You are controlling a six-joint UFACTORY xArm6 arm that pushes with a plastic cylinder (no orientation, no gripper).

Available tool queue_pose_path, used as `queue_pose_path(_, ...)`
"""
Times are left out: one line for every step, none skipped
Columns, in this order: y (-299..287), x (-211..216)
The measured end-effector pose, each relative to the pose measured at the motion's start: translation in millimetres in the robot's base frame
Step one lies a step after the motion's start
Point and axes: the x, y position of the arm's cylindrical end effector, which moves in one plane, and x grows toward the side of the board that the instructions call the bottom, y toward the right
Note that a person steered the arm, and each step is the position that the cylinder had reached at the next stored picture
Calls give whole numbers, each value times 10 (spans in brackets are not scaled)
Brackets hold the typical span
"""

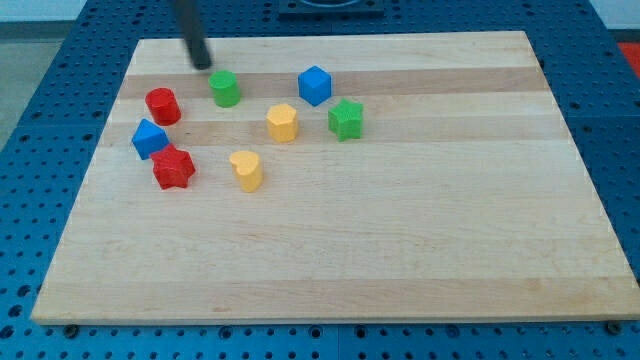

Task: Move the arm towards the green star

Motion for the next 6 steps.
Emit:
queue_pose_path(1397,-40)
queue_pose_path(2394,89)
queue_pose_path(2466,781)
queue_pose_path(2466,1402)
queue_pose_path(2464,1444)
queue_pose_path(2259,1823)
